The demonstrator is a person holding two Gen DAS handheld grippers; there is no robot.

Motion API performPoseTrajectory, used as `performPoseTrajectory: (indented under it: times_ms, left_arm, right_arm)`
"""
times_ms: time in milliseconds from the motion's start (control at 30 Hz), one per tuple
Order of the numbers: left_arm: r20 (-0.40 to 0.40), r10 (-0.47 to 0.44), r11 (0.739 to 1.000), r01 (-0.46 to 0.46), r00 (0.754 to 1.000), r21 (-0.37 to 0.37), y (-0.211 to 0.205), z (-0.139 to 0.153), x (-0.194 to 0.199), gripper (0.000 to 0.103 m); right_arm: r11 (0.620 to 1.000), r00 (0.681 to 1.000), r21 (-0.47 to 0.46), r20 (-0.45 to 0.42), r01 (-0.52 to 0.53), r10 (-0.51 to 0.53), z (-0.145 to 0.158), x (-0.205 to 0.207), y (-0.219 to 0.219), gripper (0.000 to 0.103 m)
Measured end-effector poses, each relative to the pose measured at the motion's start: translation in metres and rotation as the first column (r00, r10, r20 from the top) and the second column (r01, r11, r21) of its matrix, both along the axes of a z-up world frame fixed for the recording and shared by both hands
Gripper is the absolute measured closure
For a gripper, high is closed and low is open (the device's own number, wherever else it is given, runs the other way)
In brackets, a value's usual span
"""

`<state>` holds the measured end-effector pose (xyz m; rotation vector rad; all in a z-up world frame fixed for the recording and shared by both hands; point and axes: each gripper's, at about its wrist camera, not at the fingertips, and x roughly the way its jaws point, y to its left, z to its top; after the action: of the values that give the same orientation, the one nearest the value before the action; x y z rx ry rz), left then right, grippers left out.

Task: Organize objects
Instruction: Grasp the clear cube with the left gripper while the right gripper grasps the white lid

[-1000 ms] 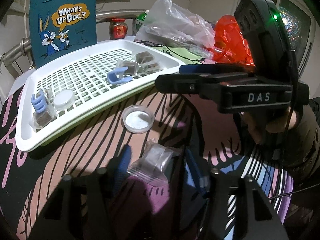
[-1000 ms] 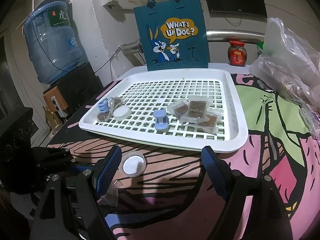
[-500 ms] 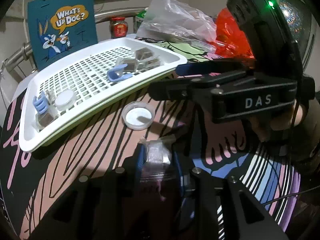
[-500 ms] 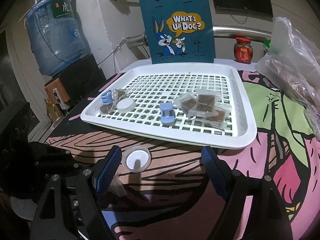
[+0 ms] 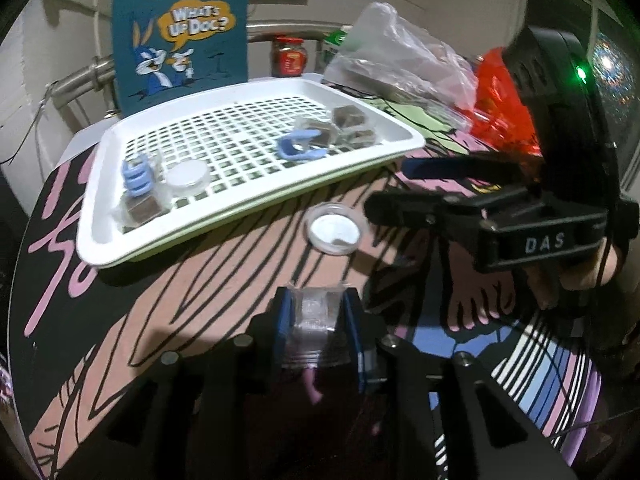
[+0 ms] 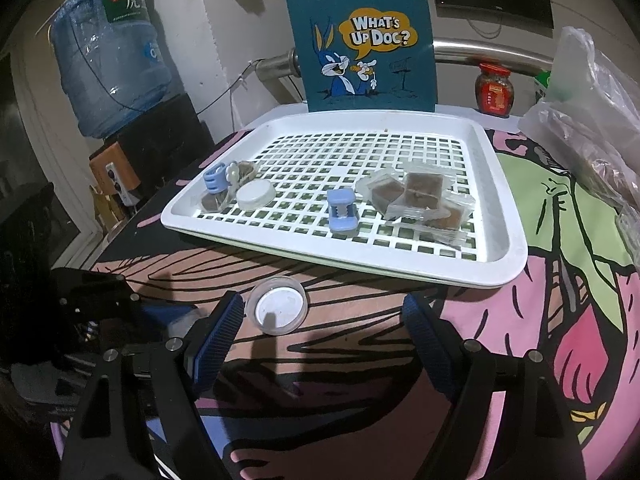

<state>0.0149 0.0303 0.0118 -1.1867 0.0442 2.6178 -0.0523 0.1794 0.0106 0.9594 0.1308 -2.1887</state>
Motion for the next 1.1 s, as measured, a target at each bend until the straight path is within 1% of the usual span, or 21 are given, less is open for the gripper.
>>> performPoseTrajectory:
  times_ms: [133,267,567,667,833,900,967,1033,1100]
  left_arm:
    - [-0.009,0.054,0.999,-0.054,0.999,0.006,-0.01,0.002,0.0,0.077]
    - [-0.016,0.103,0.995,-0.103,0.995,0.019,-0.021,0.003,0.0,0.077]
    - [-0.02,0.162,0.986,-0.161,0.987,0.045,-0.034,0.003,0.001,0.077]
    - [-0.029,0.185,0.982,-0.183,0.982,0.042,-0.037,0.004,0.001,0.077]
    - [-0.033,0.219,0.975,-0.217,0.975,0.048,-0.046,0.005,0.001,0.077]
    - [-0.035,0.223,0.974,-0.221,0.974,0.051,-0.047,0.005,0.001,0.077]
    - [-0.033,0.224,0.974,-0.222,0.974,0.052,-0.048,0.005,0.001,0.077]
    - [-0.029,0.224,0.974,-0.222,0.974,0.052,-0.048,0.005,0.001,0.077]
    - [-0.03,0.224,0.974,-0.222,0.974,0.052,-0.048,0.004,0.001,0.077]
  right_arm:
    - [1.0,1.0,0.015,0.002,-0.016,0.016,-0.001,0.002,-0.004,0.021]
    - [0.998,0.999,0.053,-0.015,-0.036,0.037,-0.003,0.007,-0.012,0.021]
    - [0.989,0.995,0.108,-0.021,-0.1,0.103,-0.008,0.017,-0.03,0.021]
    - [0.986,0.993,0.114,-0.005,-0.119,0.121,-0.01,0.017,-0.035,0.021]
    - [0.985,0.992,0.122,0.024,-0.125,0.123,-0.014,0.012,-0.043,0.021]
    - [0.983,0.993,0.137,0.019,-0.12,0.118,-0.015,0.011,-0.047,0.028]
    - [0.981,0.992,0.149,0.022,-0.125,0.123,-0.016,0.011,-0.051,0.045]
    - [0.977,0.992,0.173,0.024,-0.122,0.12,-0.019,0.01,-0.055,0.047]
    - [0.976,0.993,0.184,0.015,-0.119,0.118,-0.019,0.01,-0.056,0.055]
